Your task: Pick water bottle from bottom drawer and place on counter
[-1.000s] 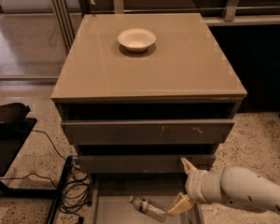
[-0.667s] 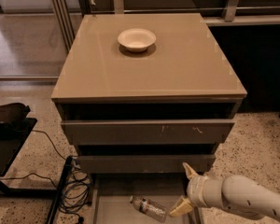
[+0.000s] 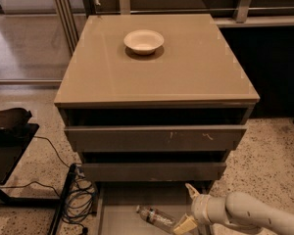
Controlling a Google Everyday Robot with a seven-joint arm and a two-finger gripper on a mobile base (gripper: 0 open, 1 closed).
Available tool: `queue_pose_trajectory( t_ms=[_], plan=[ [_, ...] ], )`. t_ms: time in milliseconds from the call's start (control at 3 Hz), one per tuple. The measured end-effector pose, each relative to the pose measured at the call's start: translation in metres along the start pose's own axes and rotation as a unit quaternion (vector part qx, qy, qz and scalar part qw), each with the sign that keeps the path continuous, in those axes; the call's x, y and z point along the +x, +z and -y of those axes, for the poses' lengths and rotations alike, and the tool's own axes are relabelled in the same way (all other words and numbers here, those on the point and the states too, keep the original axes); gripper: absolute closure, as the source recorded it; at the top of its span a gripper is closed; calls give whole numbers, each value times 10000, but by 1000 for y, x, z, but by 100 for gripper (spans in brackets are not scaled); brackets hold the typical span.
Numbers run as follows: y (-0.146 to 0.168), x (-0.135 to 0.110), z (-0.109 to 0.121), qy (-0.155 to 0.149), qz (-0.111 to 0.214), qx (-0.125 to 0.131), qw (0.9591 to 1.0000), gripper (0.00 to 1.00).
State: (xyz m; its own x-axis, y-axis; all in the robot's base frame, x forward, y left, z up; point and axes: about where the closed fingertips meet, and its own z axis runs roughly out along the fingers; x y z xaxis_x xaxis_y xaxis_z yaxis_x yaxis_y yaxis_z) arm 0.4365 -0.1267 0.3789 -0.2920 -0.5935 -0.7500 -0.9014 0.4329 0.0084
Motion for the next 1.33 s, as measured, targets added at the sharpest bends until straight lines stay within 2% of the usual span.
queue_pose_trajectory(
  t_ms=[667,1000,1333],
  plan=[
    [7,7,1,-3,-78,31,10000,0],
    [27,29,12,-10,-106,128,9999,0],
    [57,64,21,65,90,227,9997,0]
  ],
)
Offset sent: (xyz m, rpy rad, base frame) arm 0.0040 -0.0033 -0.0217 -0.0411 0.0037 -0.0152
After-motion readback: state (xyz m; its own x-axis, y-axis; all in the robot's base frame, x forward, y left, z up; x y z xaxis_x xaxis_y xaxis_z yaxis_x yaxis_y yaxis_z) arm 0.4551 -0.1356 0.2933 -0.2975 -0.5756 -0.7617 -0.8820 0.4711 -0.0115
